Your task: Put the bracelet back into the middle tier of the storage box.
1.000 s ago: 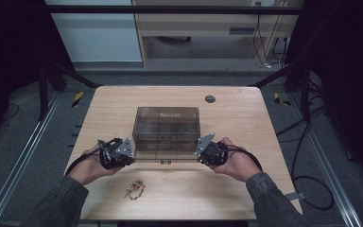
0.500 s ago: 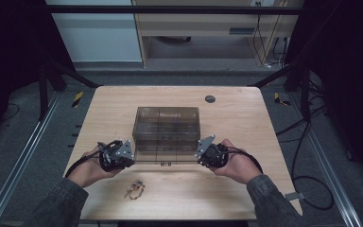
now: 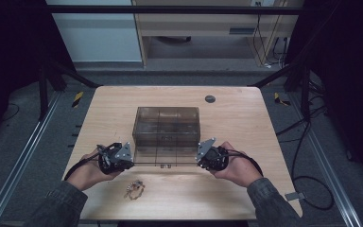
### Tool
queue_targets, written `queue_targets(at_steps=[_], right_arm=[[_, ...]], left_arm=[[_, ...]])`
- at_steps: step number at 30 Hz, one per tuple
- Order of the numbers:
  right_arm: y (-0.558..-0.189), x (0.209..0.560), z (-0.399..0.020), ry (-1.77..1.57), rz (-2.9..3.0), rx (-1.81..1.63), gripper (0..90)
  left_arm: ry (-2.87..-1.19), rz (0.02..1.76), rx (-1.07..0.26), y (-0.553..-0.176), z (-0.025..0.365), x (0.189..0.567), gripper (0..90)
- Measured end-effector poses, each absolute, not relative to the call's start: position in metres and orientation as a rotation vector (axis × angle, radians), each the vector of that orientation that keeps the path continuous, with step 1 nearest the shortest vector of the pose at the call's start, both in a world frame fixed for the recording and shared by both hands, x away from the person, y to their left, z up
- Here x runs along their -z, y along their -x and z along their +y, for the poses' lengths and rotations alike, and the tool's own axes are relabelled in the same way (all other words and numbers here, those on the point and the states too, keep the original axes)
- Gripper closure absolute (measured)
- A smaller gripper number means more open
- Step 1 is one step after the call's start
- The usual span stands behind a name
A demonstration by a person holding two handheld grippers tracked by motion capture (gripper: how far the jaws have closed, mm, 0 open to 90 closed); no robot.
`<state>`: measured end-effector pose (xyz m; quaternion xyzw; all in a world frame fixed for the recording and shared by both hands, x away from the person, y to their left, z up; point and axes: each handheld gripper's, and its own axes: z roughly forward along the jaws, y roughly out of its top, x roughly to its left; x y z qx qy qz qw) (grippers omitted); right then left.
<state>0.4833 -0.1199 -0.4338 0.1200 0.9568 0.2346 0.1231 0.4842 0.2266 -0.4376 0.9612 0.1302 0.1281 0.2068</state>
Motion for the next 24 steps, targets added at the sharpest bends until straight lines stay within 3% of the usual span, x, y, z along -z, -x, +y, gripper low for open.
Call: queue_targets(at_steps=[24], right_arm=[[-0.4763,0.4389,-0.1215,-0.350,2.799,-0.691,88.4]], left_arm=[[-2.666,0.365,-0.352,-0.4751,0.2273,0.4441,87.4]])
